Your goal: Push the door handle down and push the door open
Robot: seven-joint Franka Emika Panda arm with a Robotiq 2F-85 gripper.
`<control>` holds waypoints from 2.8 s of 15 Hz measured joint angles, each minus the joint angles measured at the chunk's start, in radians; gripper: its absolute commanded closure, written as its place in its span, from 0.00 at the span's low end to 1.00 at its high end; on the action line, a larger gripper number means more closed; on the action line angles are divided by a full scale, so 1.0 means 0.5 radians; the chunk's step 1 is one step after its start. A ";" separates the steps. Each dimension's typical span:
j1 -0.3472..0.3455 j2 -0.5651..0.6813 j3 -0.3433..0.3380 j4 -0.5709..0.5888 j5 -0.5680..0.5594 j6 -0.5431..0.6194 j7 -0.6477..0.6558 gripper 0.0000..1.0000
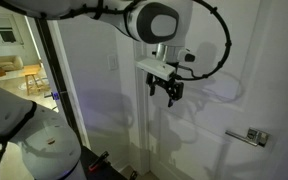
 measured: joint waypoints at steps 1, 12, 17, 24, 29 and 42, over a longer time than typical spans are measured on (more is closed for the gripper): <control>-0.034 0.044 -0.005 -0.011 0.000 0.133 0.042 0.00; -0.321 0.703 0.160 -0.014 -0.179 1.254 0.952 0.00; -0.380 1.053 0.170 0.184 -0.320 1.363 1.343 0.00; -0.374 1.489 0.066 0.522 -0.279 1.474 1.495 0.00; -0.368 1.729 0.004 0.710 -0.117 1.565 1.498 0.00; -0.376 2.141 -0.078 0.948 0.227 1.710 1.498 0.42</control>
